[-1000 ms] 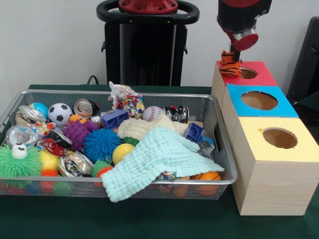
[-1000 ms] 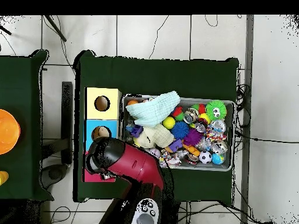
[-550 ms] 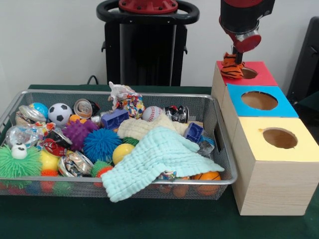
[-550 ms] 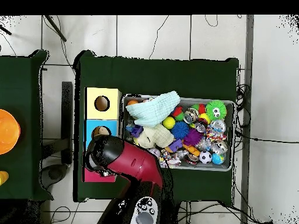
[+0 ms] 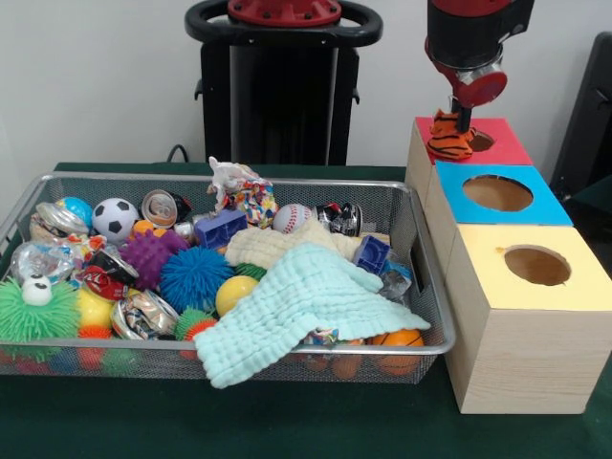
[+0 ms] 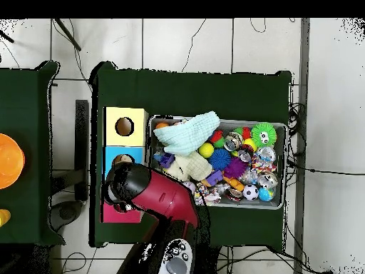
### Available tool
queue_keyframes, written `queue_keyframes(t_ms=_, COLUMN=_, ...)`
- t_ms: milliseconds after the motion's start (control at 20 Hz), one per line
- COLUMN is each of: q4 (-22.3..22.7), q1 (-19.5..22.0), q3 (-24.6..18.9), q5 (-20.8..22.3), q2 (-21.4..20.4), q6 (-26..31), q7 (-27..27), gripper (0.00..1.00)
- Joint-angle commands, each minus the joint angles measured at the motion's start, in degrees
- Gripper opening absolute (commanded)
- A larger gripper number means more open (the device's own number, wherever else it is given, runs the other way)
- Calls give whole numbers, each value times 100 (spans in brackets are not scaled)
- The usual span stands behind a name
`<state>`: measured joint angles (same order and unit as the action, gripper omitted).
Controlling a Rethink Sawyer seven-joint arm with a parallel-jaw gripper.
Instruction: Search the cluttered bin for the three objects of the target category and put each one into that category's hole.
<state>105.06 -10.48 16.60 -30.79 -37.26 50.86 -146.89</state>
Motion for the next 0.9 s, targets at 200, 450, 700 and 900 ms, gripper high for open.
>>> queue_keyframes(t_ms=200, q4=-311, q1=-24, q3=-535, q5=-484, q2=428, q6=-779, q7=-1264, gripper=0)
queue_keyframes(t_ms=450, q4=-86, q1=-46, q3=-634, q5=-692, q2=350, q6=-305, q7=-1348, gripper=0)
queue_keyframes(t_ms=700, q4=209, q1=-140, q3=-679, q5=-910, q2=179, q6=-270, q7=-1312, gripper=0)
queue_keyframes(t_ms=900, q4=324, q1=-171, q3=-633, q5=-989, q2=28, q6=-26, q7=-1331, gripper=0)
